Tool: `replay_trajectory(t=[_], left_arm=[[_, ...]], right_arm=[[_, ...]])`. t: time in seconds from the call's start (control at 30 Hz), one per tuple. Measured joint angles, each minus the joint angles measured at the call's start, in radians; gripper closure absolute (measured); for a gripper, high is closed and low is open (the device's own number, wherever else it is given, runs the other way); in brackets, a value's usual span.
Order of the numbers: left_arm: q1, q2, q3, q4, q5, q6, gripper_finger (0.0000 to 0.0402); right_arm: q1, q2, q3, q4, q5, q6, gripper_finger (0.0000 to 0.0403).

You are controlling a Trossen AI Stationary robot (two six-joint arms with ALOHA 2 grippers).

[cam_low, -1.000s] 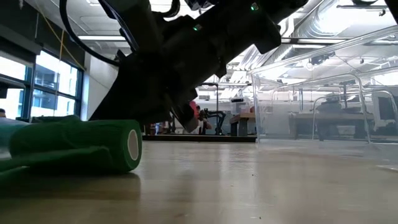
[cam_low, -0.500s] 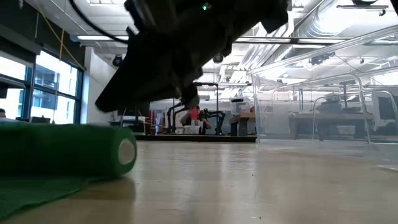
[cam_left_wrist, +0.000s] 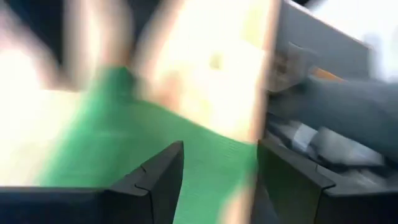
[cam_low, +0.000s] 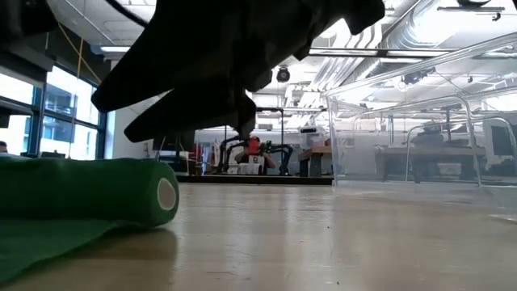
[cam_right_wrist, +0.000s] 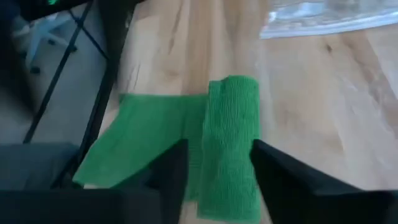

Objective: Roll bandage
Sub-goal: Roll the green bandage

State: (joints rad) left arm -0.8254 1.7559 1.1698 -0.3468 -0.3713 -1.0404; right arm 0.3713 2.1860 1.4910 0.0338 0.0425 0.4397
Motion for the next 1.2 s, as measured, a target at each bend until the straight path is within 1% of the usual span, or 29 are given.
replay_trajectory(t=[0.07, 0.13, 0.17, 0.27, 0.37, 0.5, 0.6, 0.73, 0.83, 0.93, 1.03, 1.07, 1.2], left_arm=[[-0.007, -0.023, -0.003, -0.115, -0.095, -0.034, 0.0209], [-0.009, -0.046, -0.041, -0.167, -0.127, -0.06, 0.0213], [-0.009, -0.056, -0.072, -0.162, -0.125, -0.064, 0.0214], [-0.003, -0.086, -0.194, -0.022, -0.126, -0.063, 0.0215], [0.005, -0.088, -0.31, 0.158, -0.177, -0.046, 0.0215], [0.023, -0.083, -0.399, 0.311, -0.189, -0.021, 0.0215], [0.028, -0.083, -0.409, 0.323, -0.19, 0.008, 0.0215], [0.028, -0.074, -0.408, 0.325, -0.171, 0.042, 0.0215], [0.028, -0.067, -0.406, 0.331, -0.13, 0.037, 0.0215], [0.026, -0.062, -0.406, 0.337, -0.116, -0.003, 0.0215], [0.02, -0.06, -0.406, 0.359, -0.111, -0.005, 0.0215], [0.02, -0.06, -0.407, 0.365, -0.101, -0.005, 0.0215], [0.021, -0.059, -0.408, 0.368, -0.098, -0.002, 0.0215]], right_arm=[[-0.001, 0.0, 0.0, -0.003, -0.018, -0.022, 0.0207], [-0.006, 0.0, 0.0, -0.007, -0.042, -0.036, 0.0185], [-0.009, 0.004, 0.0, -0.007, -0.055, -0.039, 0.018], [-0.018, 0.03, 0.0, 0.006, -0.095, -0.03, 0.0175], [-0.018, 0.066, -0.001, 0.009, -0.105, -0.008, 0.0174], [-0.017, 0.081, 0.0, 0.008, -0.107, 0.029, 0.0177], [-0.009, 0.086, 0.0, 0.007, -0.099, 0.025, 0.0201], [0.001, 0.086, 0.0, 0.01, -0.08, -0.018, 0.0263], [0.015, 0.086, 0.0, 0.014, -0.029, -0.069, 0.0312], [0.034, 0.086, 0.0, 0.023, 0.039, -0.107, 0.0345], [0.059, 0.086, 0.0, 0.025, 0.141, -0.138, 0.0354], [0.068, 0.086, 0.0, 0.021, 0.188, -0.141, 0.0354], [0.089, 0.086, 0.0, 0.01, 0.295, -0.154, 0.0343]])
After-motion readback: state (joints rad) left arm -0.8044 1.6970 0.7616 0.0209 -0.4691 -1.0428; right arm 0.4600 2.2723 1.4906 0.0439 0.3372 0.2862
